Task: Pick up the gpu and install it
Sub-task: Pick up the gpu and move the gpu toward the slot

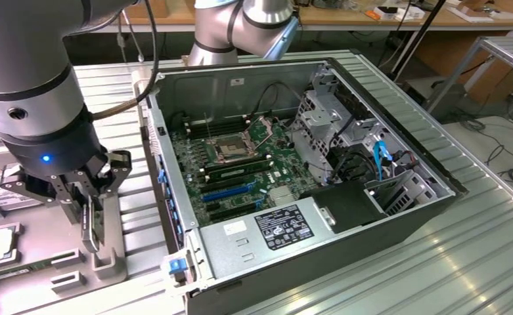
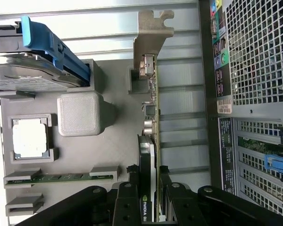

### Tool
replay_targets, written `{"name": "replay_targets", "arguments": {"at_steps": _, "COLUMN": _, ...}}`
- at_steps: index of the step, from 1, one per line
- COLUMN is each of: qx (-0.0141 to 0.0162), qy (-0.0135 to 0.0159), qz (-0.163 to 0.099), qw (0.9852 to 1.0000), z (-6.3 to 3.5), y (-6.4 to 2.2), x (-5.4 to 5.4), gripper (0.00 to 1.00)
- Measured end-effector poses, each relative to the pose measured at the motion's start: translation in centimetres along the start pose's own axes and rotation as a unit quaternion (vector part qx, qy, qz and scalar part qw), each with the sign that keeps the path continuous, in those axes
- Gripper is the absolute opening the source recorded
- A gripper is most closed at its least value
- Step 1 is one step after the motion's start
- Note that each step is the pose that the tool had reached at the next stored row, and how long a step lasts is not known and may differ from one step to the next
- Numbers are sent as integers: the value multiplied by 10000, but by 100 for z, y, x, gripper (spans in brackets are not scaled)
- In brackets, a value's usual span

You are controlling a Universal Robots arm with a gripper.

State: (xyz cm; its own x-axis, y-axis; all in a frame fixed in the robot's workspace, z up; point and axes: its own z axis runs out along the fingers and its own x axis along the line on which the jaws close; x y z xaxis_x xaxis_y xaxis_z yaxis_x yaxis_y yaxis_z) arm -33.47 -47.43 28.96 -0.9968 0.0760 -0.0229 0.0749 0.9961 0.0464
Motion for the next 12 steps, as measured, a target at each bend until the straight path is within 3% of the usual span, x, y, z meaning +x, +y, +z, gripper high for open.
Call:
{"name": "replay_targets", "arguments": {"at_steps": 8, "qx": 0, "qy": 7, "qz": 0, "qw": 10000, "z": -307, "y": 14, "x": -7, "gripper": 27}}
{"name": "replay_targets", "arguments": {"at_steps": 12, "qx": 0, "qy": 10, "qz": 1, "qw": 10000, "z": -513, "y": 24, "x": -12, "gripper": 27}}
